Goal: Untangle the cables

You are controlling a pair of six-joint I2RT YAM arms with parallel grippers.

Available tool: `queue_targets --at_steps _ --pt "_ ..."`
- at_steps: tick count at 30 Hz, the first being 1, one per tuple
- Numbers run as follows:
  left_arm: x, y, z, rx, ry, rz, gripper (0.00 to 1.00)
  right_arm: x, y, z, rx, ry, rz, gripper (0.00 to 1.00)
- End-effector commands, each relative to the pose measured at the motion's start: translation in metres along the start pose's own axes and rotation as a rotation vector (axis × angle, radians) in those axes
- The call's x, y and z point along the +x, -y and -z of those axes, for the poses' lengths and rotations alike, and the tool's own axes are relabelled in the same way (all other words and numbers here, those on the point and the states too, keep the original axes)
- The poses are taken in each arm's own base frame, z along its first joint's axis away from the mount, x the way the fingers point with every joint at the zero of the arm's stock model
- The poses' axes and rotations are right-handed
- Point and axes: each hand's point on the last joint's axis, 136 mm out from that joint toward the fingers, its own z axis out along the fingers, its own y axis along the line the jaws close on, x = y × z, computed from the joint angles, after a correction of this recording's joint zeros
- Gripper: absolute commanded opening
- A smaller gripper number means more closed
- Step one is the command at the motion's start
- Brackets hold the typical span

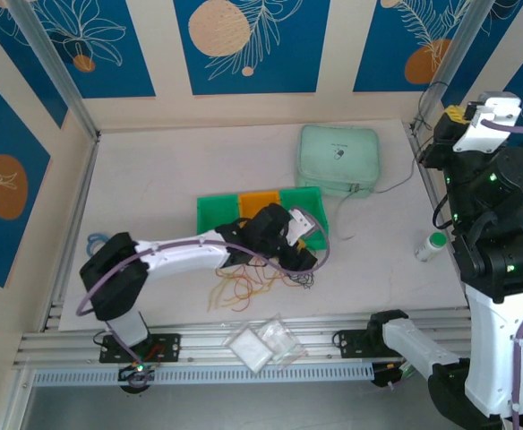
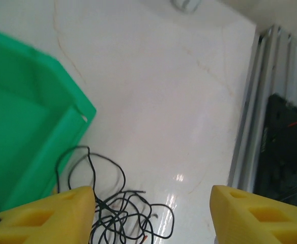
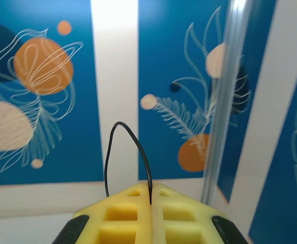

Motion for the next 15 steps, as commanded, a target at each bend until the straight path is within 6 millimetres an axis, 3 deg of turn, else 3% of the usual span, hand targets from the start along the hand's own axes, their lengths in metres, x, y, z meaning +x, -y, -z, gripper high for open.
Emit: queue_targets --at_steps 1,7,11,15 --pt "-0.03 -0.01 0.036 -0.086 0.063 0.021 0.62 0.024 -0.028 0.002 -0.151 -0.128 -0.061 0.0" --pt "-0.036 -0.053 0.107 -0.257 0.141 0.15 0.64 0.045 -0.084 0.0 -0.436 -0.247 -0.165 0.0" --pt "-0.023 -0.076 0.159 -0.394 0.185 0.203 0.69 0.048 -0.122 0.001 -0.639 -0.282 -0.236 0.0" --pt "-0.008 -0.094 0.205 -0.498 0.236 0.27 0.73 0.046 -0.14 -0.005 -0.731 -0.297 -0.272 0.0"
